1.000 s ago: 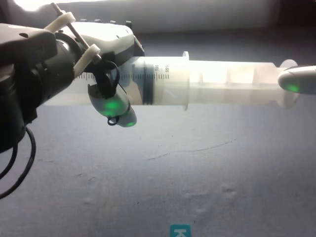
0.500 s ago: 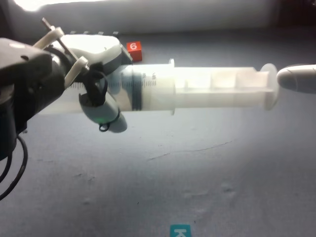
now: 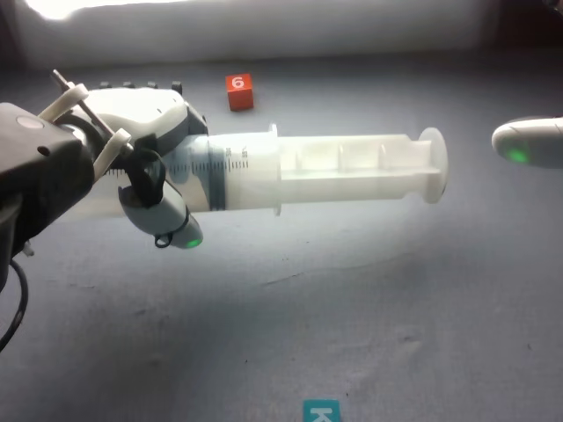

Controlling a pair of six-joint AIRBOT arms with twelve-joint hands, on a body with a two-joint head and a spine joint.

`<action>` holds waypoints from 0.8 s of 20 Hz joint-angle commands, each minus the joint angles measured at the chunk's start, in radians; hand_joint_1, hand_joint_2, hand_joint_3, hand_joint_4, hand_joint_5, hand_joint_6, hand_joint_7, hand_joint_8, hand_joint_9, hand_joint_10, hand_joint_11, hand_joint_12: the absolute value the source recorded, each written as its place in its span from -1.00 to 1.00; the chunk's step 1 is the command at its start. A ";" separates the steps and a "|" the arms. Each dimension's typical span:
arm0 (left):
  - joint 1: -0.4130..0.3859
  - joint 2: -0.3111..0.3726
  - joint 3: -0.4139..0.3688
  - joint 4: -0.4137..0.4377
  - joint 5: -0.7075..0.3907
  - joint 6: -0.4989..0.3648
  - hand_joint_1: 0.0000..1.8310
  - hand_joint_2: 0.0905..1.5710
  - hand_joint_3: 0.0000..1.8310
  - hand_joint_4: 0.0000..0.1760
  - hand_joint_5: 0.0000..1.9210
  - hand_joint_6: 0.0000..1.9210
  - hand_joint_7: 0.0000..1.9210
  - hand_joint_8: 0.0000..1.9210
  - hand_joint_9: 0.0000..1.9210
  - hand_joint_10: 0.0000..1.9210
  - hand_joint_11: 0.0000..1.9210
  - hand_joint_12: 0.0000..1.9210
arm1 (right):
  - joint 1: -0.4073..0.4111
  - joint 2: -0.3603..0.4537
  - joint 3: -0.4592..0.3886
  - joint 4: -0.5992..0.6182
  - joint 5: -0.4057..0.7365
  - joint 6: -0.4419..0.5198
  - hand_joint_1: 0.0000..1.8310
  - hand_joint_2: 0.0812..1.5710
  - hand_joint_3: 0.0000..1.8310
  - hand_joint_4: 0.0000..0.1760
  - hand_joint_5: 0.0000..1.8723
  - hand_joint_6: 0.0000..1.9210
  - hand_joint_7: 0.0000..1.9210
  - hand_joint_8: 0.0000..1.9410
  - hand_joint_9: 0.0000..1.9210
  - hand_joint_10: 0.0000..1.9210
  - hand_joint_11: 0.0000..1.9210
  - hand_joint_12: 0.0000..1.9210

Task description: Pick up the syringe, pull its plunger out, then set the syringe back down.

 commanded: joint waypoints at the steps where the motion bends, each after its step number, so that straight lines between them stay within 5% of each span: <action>1: -0.002 -0.003 0.007 0.067 -0.030 -0.029 0.49 0.39 -1.00 -1.00 -0.03 0.19 0.06 -0.14 -0.13 0.30 -0.30 0.34 | 0.004 0.005 -0.001 -0.020 0.117 0.007 -0.34 0.11 -0.99 -1.00 -1.00 -1.00 -1.00 -1.00 -1.00 -1.00 -1.00 -1.00; 16: 0.205 -0.009 0.044 0.257 -0.076 -0.380 0.50 0.38 -1.00 -1.00 -0.02 0.16 0.08 -0.14 -0.10 0.27 -0.29 0.31 | 0.000 0.002 -0.001 -0.032 0.117 0.005 -0.32 0.13 -1.00 -1.00 -1.00 -1.00 -1.00 -1.00 -1.00 -1.00 -1.00 -1.00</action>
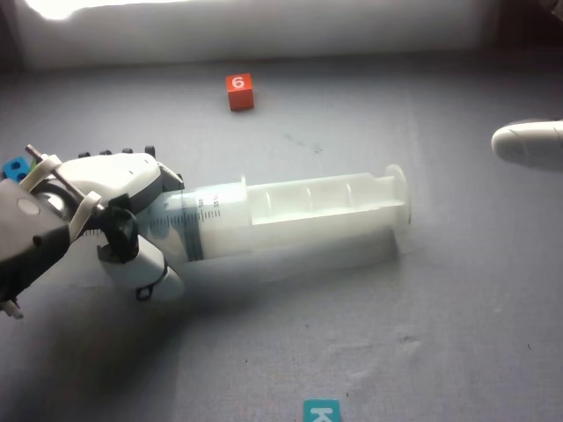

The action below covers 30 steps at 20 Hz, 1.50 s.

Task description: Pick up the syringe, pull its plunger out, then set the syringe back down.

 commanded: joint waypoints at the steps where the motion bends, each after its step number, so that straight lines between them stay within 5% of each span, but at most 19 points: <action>1: 0.002 -0.004 0.005 0.059 -0.078 -0.019 0.50 0.38 -1.00 -1.00 -0.02 0.16 0.08 -0.14 -0.10 0.27 -0.29 0.31 | 0.006 0.004 -0.001 -0.020 0.117 0.006 -0.32 0.13 -1.00 -1.00 -1.00 -1.00 -1.00 -1.00 -1.00 -1.00 -1.00 -1.00; 9: 0.050 -0.016 0.002 0.091 -0.101 -0.074 0.49 0.40 -1.00 -1.00 -0.10 0.17 0.05 -0.03 -0.12 0.33 -0.32 0.32 | 0.005 0.002 -0.001 -0.024 0.117 0.004 -0.37 0.15 -0.99 -1.00 -1.00 -1.00 -1.00 -1.00 -1.00 -1.00 -1.00 -1.00; 10: 0.053 -0.019 0.002 0.095 -0.102 -0.078 0.35 0.48 -1.00 -1.00 -0.24 0.34 -0.01 0.14 -0.22 -0.04 -0.47 0.31 | 0.004 0.002 -0.001 -0.024 0.117 0.004 -0.37 0.16 -0.99 -1.00 -1.00 -1.00 -1.00 -1.00 -1.00 -1.00 -1.00 -1.00; 11: 0.054 -0.020 0.001 0.096 -0.102 -0.079 0.25 0.41 -1.00 -1.00 -0.33 -0.36 -0.16 -0.37 -0.24 -0.29 -0.53 0.23 | 0.004 0.002 -0.001 -0.024 0.117 0.003 -0.39 0.15 -0.99 -1.00 -1.00 -1.00 -1.00 -1.00 -1.00 -1.00 -1.00 -1.00; 12: 0.056 -0.021 0.000 0.096 -0.103 -0.080 0.25 0.41 -1.00 -1.00 -0.33 -0.36 -0.16 -0.37 -0.24 -0.29 -0.53 0.23 | 0.004 0.002 -0.001 -0.024 0.117 0.003 -0.39 0.15 -0.99 -1.00 -1.00 -1.00 -1.00 -1.00 -1.00 -1.00 -1.00 -1.00; 13: 0.056 -0.022 -0.001 0.096 -0.104 -0.080 0.16 0.38 -1.00 -1.00 -0.33 -0.74 -0.16 -0.72 -0.21 -0.55 -0.57 0.12 | 0.004 0.002 -0.001 -0.024 0.118 0.002 -0.39 0.14 -1.00 -1.00 -1.00 -1.00 -1.00 -1.00 -1.00 -1.00 -1.00 -1.00; 15: 0.058 -0.024 -0.004 0.095 -0.104 -0.080 0.08 0.32 -1.00 -1.00 -0.34 -0.99 -0.19 -0.99 -0.20 -0.88 -0.66 0.05 | 0.004 0.002 -0.001 -0.024 0.120 0.000 -0.38 0.16 -0.99 -1.00 -1.00 -1.00 -1.00 -1.00 -1.00 -1.00 -1.00 -1.00; 30: 0.035 -0.017 -0.016 0.105 -0.108 -0.075 -0.04 0.31 -1.00 -1.00 -0.51 -1.00 -0.38 -1.00 -0.36 -0.99 -0.83 0.08 | -0.001 0.003 -0.001 -0.025 0.120 -0.002 -0.38 0.17 -1.00 -1.00 -1.00 -1.00 -1.00 -1.00 -1.00 -1.00 -1.00 -1.00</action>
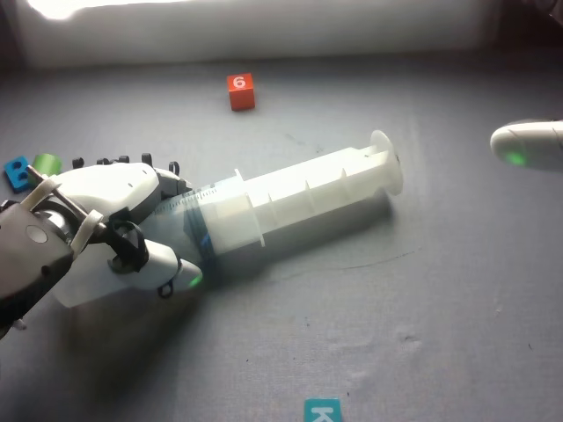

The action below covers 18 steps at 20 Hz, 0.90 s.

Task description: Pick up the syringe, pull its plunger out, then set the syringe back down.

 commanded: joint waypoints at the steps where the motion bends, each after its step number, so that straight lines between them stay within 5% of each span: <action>1: -0.017 0.004 -0.004 0.030 -0.030 0.003 -0.05 0.31 -1.00 -1.00 -0.53 -1.00 -0.39 -1.00 -0.37 -1.00 -0.84 0.08 | 0.003 0.005 -0.002 -0.019 0.117 -0.002 -0.38 0.16 -1.00 -1.00 -1.00 -1.00 -1.00 -1.00 -1.00 -1.00 -1.00 -1.00; 18: -0.141 0.062 -0.058 -0.040 0.015 0.111 -0.09 0.32 -1.00 -1.00 -0.58 -1.00 -0.43 -1.00 -0.41 -1.00 -0.90 0.10 | -0.045 0.051 -0.030 -0.019 0.114 -0.057 -0.38 0.17 -1.00 -1.00 -1.00 -1.00 -1.00 -1.00 -1.00 -1.00 -1.00 -1.00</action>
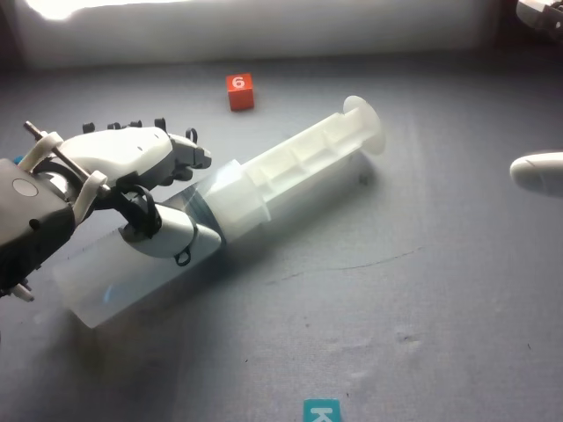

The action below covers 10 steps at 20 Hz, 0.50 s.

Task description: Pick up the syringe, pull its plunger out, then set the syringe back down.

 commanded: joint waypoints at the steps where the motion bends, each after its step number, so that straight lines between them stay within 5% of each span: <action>1: -0.015 0.004 0.001 0.039 -0.047 0.004 -0.10 0.33 -0.99 -1.00 -0.58 -1.00 -0.44 -1.00 -0.42 -1.00 -0.91 0.10 | 0.007 0.008 0.000 -0.017 0.126 -0.001 -0.38 0.17 -1.00 -1.00 -1.00 -1.00 -1.00 -1.00 -1.00 -1.00 -1.00 -1.00; 10: -0.033 0.004 0.002 0.039 -0.039 0.016 -0.13 0.35 -0.99 -1.00 -0.60 -1.00 -0.46 -1.00 -0.44 -1.00 -0.92 0.09 | 0.034 -0.007 -0.009 -0.017 0.131 0.013 -0.39 0.15 -1.00 -1.00 -1.00 -1.00 -1.00 -1.00 -1.00 -1.00 -1.00 -1.00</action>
